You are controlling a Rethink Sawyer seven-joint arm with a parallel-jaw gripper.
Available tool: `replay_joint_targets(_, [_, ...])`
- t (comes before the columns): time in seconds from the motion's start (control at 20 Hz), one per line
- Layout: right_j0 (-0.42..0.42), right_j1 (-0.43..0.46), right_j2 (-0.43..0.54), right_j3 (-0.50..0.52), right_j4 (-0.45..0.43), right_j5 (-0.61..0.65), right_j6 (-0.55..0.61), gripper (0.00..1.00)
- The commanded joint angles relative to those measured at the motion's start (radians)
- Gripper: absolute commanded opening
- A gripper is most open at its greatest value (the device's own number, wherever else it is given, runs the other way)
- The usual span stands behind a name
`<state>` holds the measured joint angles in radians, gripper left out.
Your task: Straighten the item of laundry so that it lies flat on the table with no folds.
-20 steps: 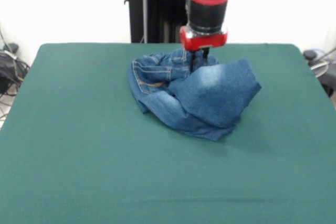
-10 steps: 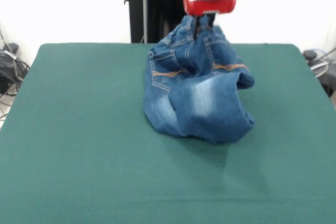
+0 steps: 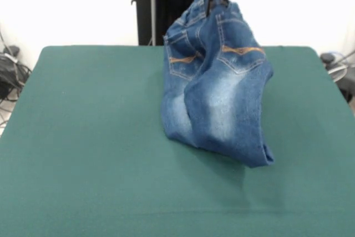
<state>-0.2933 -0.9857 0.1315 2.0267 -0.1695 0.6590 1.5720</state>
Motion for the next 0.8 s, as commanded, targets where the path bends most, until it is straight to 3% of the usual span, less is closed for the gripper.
replay_joint_targets(0.05, [0.107,-0.164,0.04,-0.093,0.069,0.384,0.131,0.0])
replay_joint_targets(0.45, [0.167,-0.209,0.05,-0.349,0.074,0.78,0.229,0.0])
replay_joint_targets(0.8, [0.184,-0.184,0.037,-0.432,0.096,0.868,0.272,0.0])
